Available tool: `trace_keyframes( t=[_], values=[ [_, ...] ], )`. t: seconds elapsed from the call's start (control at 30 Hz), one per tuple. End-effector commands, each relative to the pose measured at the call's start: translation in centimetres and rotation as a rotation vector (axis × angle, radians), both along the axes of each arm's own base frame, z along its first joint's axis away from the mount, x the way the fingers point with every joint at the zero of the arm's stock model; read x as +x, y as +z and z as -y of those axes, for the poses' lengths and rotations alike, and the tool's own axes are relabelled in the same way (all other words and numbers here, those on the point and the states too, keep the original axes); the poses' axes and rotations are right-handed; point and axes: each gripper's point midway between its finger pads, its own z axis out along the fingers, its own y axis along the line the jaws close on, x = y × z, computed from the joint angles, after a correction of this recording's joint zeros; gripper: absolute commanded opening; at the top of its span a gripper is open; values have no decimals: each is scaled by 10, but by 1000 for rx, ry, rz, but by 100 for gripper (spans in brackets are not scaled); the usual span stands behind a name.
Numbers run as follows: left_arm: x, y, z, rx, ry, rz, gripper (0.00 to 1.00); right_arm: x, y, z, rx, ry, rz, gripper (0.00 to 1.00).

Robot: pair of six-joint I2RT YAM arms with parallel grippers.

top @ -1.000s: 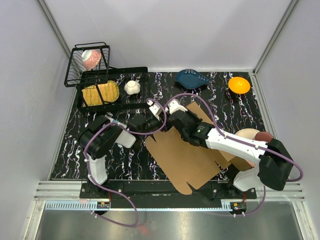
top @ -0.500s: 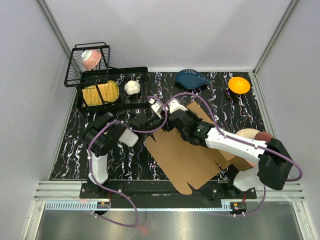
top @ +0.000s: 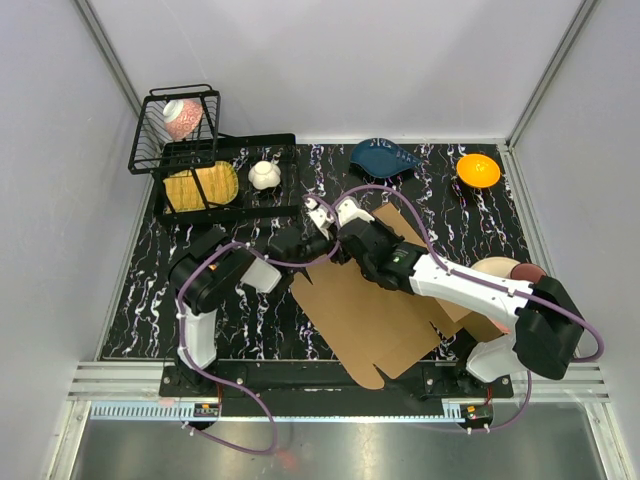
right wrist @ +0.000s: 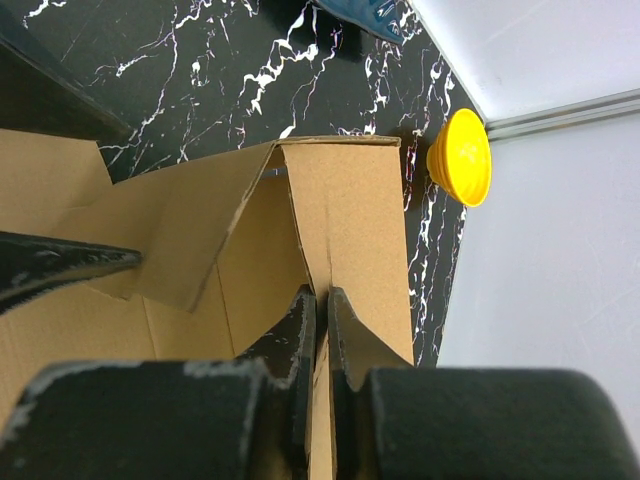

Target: Fold the paper box

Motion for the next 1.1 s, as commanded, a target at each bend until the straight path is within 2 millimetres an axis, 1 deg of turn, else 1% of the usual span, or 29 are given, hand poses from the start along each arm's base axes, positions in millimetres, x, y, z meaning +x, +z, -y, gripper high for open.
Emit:
trace_keyframes(
  t=[0.0,0.03,0.17,0.3,0.47,0.6,0.73,0.77,0.83,0.87,0.93,0.97,1.0,1.03,1.07],
  values=[
    [-23,44,38,-114,-142,135,59,-32,-62,-34,80,151,-271,4],
    [-22,51,41,-138,-146,136,59,-32,-62,-34,79,149,-272,4],
    [-17,62,43,-200,-132,138,63,-33,-63,-33,81,148,-274,4],
    [-10,70,48,-242,-126,140,70,-33,-62,-33,83,149,-274,4],
    [6,75,52,-276,-77,149,73,-35,-63,-35,102,158,-286,4],
    [19,75,54,-283,-43,167,73,-37,-62,-35,113,160,-289,4],
    [29,76,54,-287,-37,179,68,-38,-61,-35,121,162,-289,4],
    [31,78,52,-291,-31,185,60,-39,-62,-35,121,163,-290,4],
    [39,78,47,-298,-6,192,48,-39,-61,-34,124,163,-288,4],
    [42,81,43,-309,11,200,32,-39,-60,-34,125,162,-288,4],
    [49,83,39,-314,30,212,18,-40,-60,-33,125,163,-287,4],
    [50,83,38,-315,33,216,13,-40,-60,-33,126,163,-287,4],
    [52,84,38,-315,38,218,15,-40,-59,-33,127,163,-286,4],
    [54,84,36,-317,41,220,19,-40,-59,-33,127,163,-288,4],
    [54,85,36,-323,39,220,25,-40,-60,-34,127,162,-289,4]
  ],
)
